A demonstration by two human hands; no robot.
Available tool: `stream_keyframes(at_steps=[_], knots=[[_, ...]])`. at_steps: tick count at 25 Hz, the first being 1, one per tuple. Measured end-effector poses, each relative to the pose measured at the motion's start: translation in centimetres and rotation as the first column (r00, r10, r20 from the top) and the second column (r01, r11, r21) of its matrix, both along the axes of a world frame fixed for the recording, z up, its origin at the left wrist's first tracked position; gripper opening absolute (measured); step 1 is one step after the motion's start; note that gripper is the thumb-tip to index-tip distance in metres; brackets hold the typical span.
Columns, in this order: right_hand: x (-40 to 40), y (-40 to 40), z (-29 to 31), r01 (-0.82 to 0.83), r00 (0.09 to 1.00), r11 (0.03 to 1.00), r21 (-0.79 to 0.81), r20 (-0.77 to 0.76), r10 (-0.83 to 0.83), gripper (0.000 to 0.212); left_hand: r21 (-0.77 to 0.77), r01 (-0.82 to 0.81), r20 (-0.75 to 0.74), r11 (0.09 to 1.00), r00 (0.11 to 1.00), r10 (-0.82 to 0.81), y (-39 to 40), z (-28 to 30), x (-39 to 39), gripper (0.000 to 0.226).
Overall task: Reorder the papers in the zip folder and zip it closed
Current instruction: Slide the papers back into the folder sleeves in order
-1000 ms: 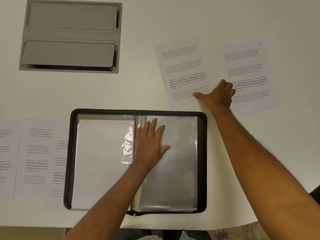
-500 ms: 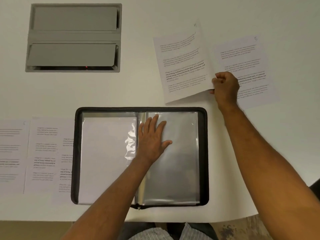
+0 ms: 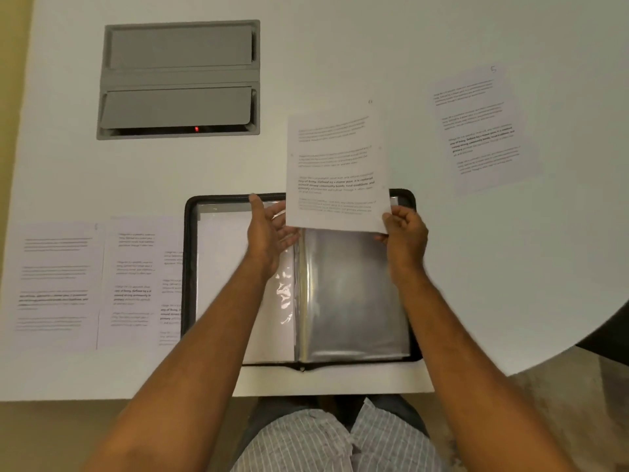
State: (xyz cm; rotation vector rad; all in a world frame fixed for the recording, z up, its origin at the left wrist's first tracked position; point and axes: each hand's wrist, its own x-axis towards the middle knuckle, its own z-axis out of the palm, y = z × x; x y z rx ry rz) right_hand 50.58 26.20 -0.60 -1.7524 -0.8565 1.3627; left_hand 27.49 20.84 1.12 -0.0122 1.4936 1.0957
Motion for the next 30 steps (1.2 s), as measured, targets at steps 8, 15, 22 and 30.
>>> stream_keyframes(at_steps=[8, 15, 22, 30], knots=[[-3.3, -11.6, -0.7, -0.142, 0.989, 0.988, -0.062, 0.04, 0.144, 0.015, -0.177, 0.26, -0.229, 0.949, 0.927, -0.296, -7.9, -2.1, -4.8, 0.018], [-1.1, -17.4, -4.0, -0.227, 0.612, 0.946, -0.233, 0.721, 0.324, 0.094, -0.223, 0.188, -0.282, 0.957, 0.927, -0.248, -12.4, -3.6, -8.3, 0.02], [-1.0, -20.0, -5.6, -0.208, 0.438, 0.887, -0.411, 0.772, 0.46, 0.108, -0.23, 0.177, -0.323, 0.957, 0.914, -0.246, -13.8, -3.3, -8.8, 0.02], [-0.6, -19.9, -6.3, -0.272, 0.339, 0.917, -0.291, 0.863, 0.375, 0.092, -0.244, 0.173, -0.322, 0.954, 0.914, -0.248, -14.9, -3.0, -8.9, 0.018]])
